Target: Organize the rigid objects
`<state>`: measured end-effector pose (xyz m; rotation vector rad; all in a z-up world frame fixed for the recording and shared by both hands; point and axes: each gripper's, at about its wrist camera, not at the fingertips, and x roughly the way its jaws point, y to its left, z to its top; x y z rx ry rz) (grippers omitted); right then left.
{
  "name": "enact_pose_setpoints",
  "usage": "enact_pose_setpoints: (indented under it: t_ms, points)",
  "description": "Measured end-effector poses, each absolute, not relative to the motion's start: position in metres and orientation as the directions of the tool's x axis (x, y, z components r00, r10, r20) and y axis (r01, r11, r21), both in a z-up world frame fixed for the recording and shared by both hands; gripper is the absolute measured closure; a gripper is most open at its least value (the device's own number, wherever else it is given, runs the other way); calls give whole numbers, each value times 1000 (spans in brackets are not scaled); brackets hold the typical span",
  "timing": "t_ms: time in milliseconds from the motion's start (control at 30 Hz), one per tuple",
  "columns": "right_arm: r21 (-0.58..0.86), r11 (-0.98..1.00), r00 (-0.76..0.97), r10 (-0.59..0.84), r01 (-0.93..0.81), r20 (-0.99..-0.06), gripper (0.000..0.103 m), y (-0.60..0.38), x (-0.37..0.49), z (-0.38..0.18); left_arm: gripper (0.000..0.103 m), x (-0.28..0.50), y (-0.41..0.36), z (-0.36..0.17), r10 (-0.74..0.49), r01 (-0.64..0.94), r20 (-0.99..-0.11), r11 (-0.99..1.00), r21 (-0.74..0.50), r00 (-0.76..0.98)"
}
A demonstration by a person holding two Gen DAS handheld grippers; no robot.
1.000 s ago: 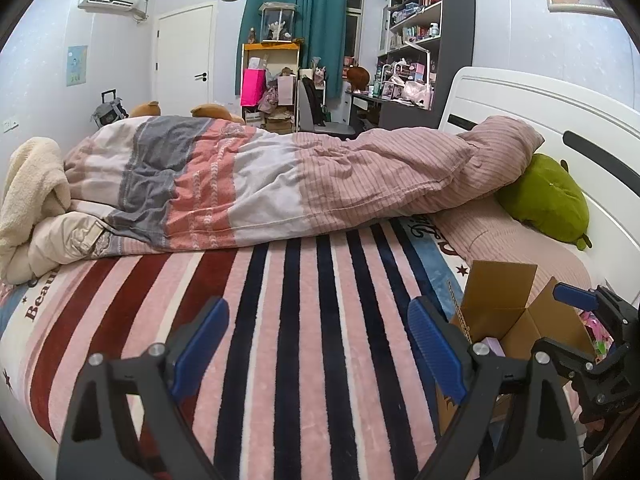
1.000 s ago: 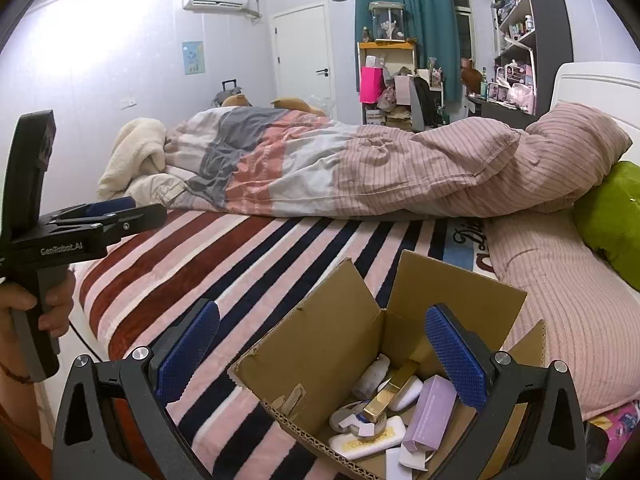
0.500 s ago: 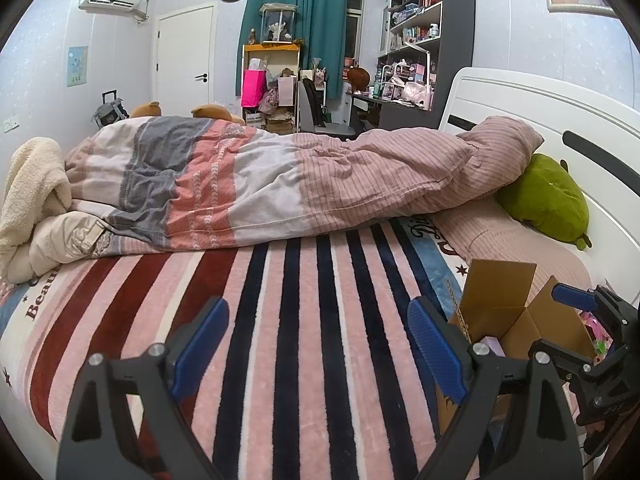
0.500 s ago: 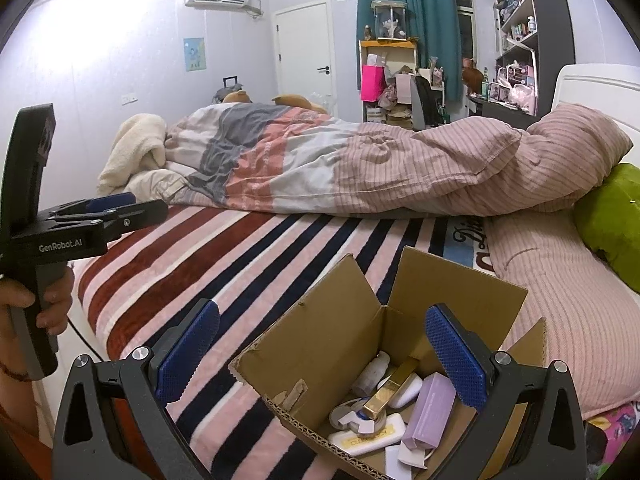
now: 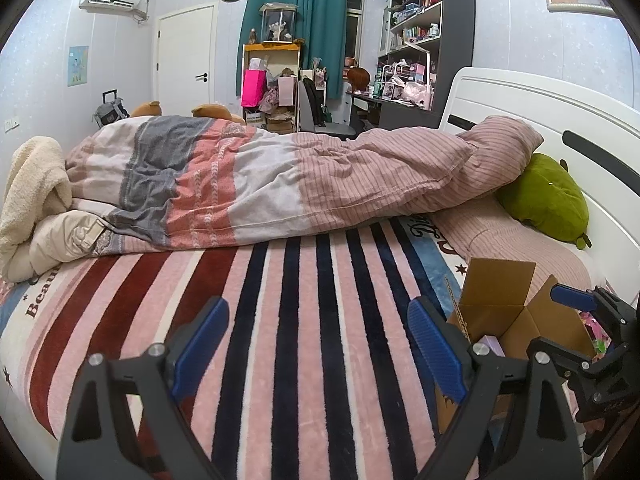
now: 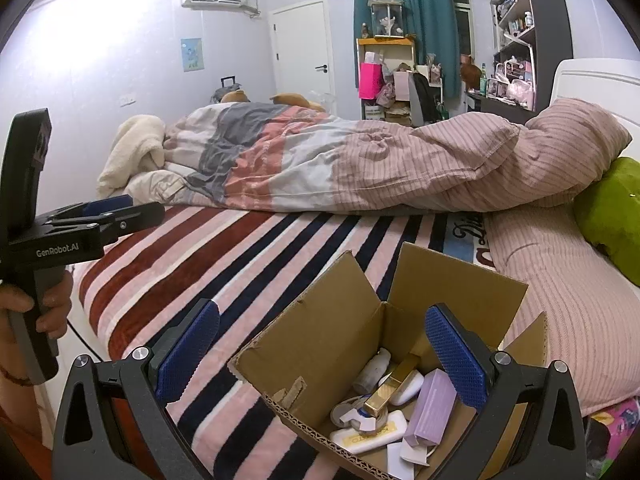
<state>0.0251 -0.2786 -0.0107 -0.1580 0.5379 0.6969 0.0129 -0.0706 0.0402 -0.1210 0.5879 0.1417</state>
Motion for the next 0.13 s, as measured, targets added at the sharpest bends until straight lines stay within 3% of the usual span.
enact_pose_setpoints:
  t_ms: [133]
  points:
    - [41,761,636,569,-647,-522,0,-278,25,-11,14,13,-70,40,99,-168,-560,983,-74,823]
